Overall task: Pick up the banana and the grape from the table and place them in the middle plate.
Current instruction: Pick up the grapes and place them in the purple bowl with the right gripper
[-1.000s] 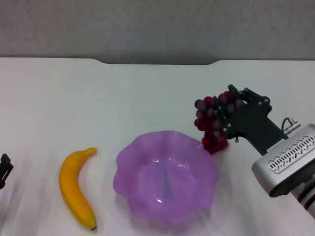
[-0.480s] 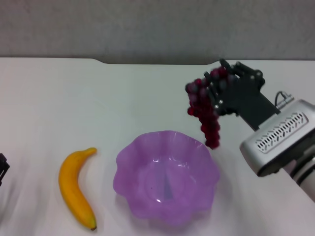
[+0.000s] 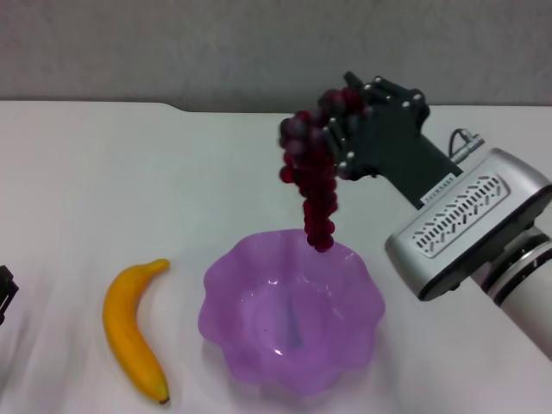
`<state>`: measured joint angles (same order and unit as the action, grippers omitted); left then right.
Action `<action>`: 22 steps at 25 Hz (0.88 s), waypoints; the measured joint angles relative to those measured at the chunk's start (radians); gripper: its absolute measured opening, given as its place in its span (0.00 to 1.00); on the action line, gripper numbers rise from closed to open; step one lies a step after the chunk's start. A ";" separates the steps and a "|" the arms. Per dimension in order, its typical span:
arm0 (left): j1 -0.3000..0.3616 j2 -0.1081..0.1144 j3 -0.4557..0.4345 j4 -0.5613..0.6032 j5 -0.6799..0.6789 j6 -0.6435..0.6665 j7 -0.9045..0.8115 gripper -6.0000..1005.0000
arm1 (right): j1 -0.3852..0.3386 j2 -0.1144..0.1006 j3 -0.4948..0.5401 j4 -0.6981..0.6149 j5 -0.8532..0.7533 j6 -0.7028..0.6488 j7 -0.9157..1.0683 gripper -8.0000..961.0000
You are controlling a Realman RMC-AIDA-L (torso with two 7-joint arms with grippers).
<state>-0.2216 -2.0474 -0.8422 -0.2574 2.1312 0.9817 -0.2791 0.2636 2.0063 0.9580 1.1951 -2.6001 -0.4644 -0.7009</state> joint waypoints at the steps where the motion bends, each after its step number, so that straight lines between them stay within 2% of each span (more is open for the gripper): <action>1: 0.000 0.000 0.000 0.000 0.000 0.000 0.000 0.89 | 0.004 0.000 -0.007 0.000 0.002 0.000 0.001 0.38; 7: -0.001 -0.001 0.000 -0.002 0.000 0.009 0.000 0.89 | 0.009 0.002 -0.065 -0.016 0.014 0.001 0.006 0.34; 14: 0.001 0.000 0.000 -0.012 -0.001 0.023 0.000 0.89 | 0.060 0.003 -0.139 -0.128 0.149 -0.013 0.008 0.33; 22: 0.001 -0.001 0.002 -0.014 0.001 0.023 0.000 0.89 | 0.085 0.008 -0.217 -0.265 0.211 -0.040 0.077 0.32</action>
<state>-0.2207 -2.0484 -0.8406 -0.2717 2.1322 1.0051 -0.2791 0.3489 2.0141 0.7412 0.9298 -2.3895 -0.5045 -0.6241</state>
